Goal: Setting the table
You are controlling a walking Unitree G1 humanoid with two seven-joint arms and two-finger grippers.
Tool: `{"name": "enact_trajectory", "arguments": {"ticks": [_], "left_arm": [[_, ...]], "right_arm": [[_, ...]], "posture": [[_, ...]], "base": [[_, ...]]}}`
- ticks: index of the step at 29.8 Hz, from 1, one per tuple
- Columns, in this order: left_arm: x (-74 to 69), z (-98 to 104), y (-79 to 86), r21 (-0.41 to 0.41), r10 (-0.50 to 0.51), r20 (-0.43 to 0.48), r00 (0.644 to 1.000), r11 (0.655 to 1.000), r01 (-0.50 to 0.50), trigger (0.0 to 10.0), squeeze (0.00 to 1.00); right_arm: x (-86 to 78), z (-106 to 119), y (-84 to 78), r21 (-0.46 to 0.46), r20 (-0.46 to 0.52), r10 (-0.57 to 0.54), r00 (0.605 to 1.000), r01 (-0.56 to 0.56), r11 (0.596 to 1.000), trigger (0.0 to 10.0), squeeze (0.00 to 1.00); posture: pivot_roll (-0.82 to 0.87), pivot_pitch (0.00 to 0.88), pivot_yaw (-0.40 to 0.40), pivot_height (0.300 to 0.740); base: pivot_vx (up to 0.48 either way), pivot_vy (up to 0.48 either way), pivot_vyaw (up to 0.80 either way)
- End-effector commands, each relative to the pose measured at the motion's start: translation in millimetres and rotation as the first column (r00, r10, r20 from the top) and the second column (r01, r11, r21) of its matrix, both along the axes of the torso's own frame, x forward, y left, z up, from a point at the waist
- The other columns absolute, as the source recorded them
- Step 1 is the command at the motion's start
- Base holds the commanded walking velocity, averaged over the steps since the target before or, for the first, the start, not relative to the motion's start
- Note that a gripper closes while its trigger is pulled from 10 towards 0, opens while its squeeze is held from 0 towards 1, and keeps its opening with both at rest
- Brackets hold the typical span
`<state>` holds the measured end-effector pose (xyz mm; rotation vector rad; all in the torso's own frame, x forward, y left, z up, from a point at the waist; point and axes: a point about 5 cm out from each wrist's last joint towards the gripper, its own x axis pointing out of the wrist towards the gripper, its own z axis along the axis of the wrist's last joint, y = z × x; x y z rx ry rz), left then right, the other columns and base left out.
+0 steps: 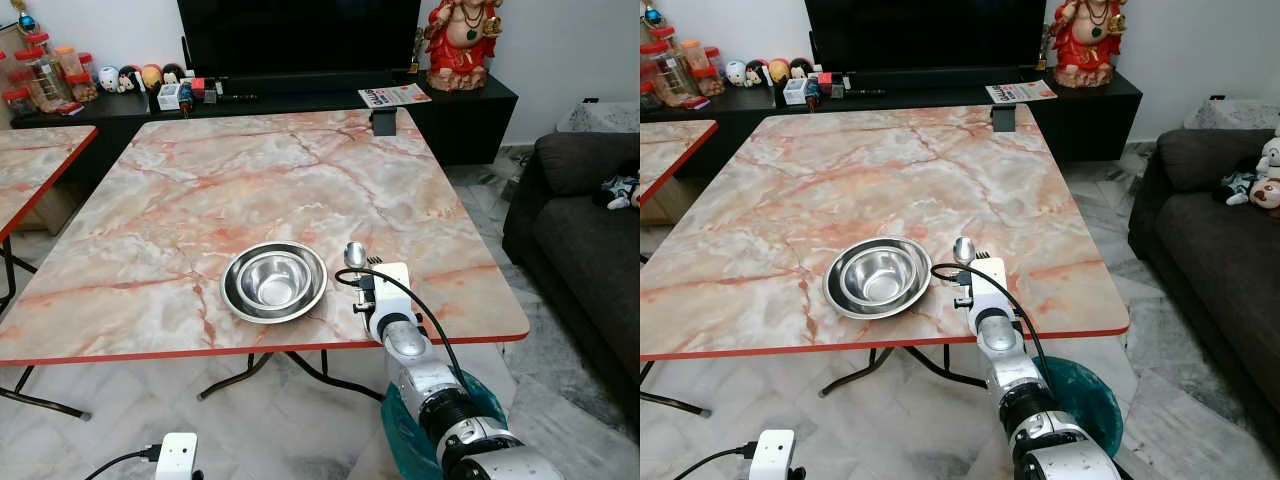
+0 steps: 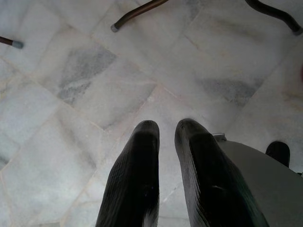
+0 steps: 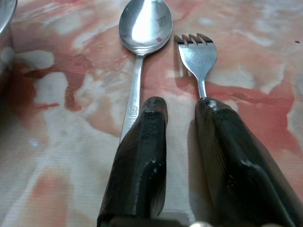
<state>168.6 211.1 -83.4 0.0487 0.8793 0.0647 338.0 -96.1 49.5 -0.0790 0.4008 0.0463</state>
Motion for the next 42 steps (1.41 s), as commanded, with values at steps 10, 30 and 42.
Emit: {"name": "enact_trajectory", "arguments": {"ticks": [10,30,42], "left_arm": [[-4.4,-1.7,3.4,0.008,-0.018,-0.029,0.999,1.0,0.018,10.0,0.0],[-6.5,-2.8,2.9,0.009,-0.021,-0.038,0.999,1.0,0.022,10.0,0.0],[-9.3,-3.8,3.1,0.006,-0.012,-0.039,0.999,1.0,0.012,10.0,0.0]], "right_arm": [[1.3,-3.1,-7.8,0.011,-0.033,-0.041,0.999,0.041,0.999,10.0,0.0],[16.9,16.1,-0.8,0.064,-0.001,-0.04,0.999,0.04,0.997,10.0,0.0],[25.1,32.1,-2.0,0.099,0.086,-0.079,0.993,0.071,0.993,10.0,0.0]], "posture": [[0.04,0.01,0.056,0.74],[0.05,0.005,0.05,0.74],[0.05,0.008,0.044,0.74]], "base": [[0.0,0.0,0.0],[0.0,0.0,0.0],[0.0,0.0,0.0]]}}
